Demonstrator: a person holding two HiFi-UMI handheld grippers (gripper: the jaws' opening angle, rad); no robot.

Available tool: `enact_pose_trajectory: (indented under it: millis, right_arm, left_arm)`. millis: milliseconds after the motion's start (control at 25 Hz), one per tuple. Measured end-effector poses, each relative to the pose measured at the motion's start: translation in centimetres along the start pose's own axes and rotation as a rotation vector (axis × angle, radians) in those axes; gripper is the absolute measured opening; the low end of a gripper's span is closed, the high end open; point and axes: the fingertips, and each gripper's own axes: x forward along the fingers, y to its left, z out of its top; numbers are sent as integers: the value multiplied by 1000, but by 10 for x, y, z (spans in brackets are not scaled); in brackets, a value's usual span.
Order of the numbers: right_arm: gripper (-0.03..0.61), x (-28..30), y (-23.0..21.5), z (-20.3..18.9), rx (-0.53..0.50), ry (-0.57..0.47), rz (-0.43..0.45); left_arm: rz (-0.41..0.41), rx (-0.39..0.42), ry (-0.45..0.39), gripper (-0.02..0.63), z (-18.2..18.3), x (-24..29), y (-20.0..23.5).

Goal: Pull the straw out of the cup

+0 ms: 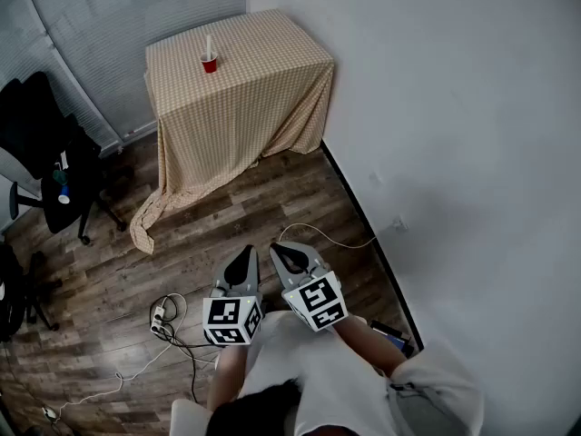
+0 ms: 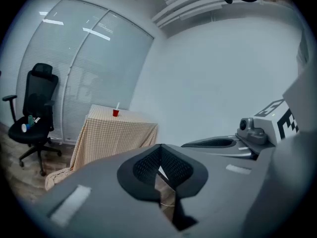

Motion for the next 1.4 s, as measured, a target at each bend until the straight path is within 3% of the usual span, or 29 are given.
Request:
enact_pose_trajectory:
  millis: [160, 320, 640, 760, 1080, 1280, 1400]
  right_arm:
    - [0, 6, 1, -2, 63, 19, -10]
    - [2, 17, 6, 1, 145, 12, 42]
    - [2, 43, 22, 1, 191, 31, 84]
    - [2, 52, 32, 5, 195, 23, 91]
    - [3, 73, 50, 8, 187, 46, 67]
    - [3, 78, 42, 19, 332, 4, 69]
    - [3, 85, 34, 19, 314, 25, 49]
  left_arm:
    - [-11, -14, 12, 17, 1, -1, 8]
    - [-66, 42, 66, 17, -3, 3, 8]
    - [-126, -90, 61, 17, 1, 4, 40]
    - [-161, -95, 61, 15, 4, 1, 48]
    - [-146, -115, 81, 13, 9, -2, 81]
    - [-174, -93, 80, 10, 16, -3, 87]
    - [-161, -112, 73, 14, 17, 0, 95]
